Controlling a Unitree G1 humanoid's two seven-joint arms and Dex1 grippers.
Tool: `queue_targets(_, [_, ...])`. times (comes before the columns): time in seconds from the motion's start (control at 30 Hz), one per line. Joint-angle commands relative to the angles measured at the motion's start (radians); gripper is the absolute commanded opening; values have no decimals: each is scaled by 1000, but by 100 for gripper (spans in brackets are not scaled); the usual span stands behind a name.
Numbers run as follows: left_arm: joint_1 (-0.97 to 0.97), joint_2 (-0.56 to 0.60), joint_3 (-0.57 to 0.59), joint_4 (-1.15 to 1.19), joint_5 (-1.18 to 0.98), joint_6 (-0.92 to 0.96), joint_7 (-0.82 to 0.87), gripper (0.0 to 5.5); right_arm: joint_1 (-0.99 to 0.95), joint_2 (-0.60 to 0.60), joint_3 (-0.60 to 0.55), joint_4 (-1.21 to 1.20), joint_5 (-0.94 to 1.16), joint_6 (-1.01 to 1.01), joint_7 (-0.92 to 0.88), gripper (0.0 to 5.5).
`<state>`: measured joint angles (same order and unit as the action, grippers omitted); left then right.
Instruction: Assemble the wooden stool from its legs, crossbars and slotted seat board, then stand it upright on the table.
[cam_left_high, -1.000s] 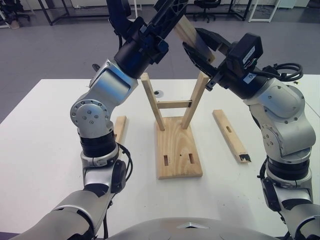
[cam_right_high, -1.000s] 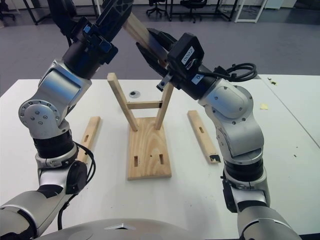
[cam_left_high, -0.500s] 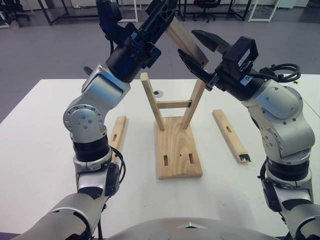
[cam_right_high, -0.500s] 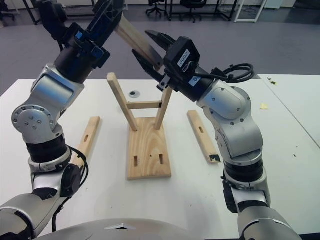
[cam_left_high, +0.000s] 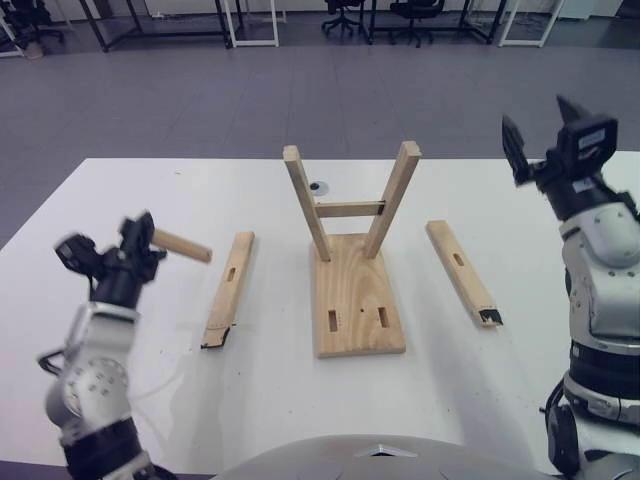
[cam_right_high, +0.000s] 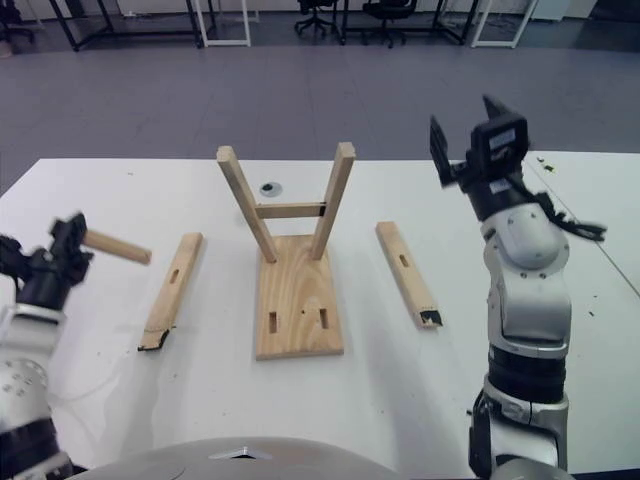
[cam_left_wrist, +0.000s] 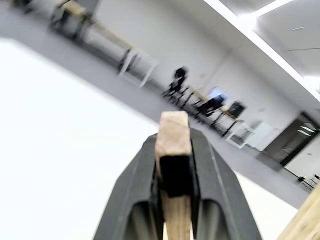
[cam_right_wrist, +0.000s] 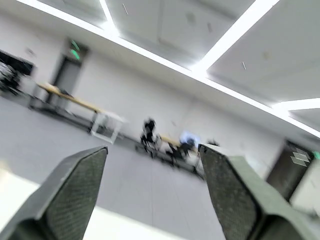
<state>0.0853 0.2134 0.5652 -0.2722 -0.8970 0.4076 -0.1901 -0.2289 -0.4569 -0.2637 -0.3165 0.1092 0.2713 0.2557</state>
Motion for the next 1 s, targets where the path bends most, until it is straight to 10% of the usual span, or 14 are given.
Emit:
queue_targets(0.03, [-26,-14,-38,60,39,-47,-39,40,55,42,40,63,-24,-73,-9,340])
queue_targets(0.57, [6,-41,-155,155,235,-148,-43,40,136,79,88,122,-54,-142,-19,340])
queue_targets(1.0, [127,-11,-290,-26,507,97,279,40,128,59,115,113,-147,-154,-29,340])
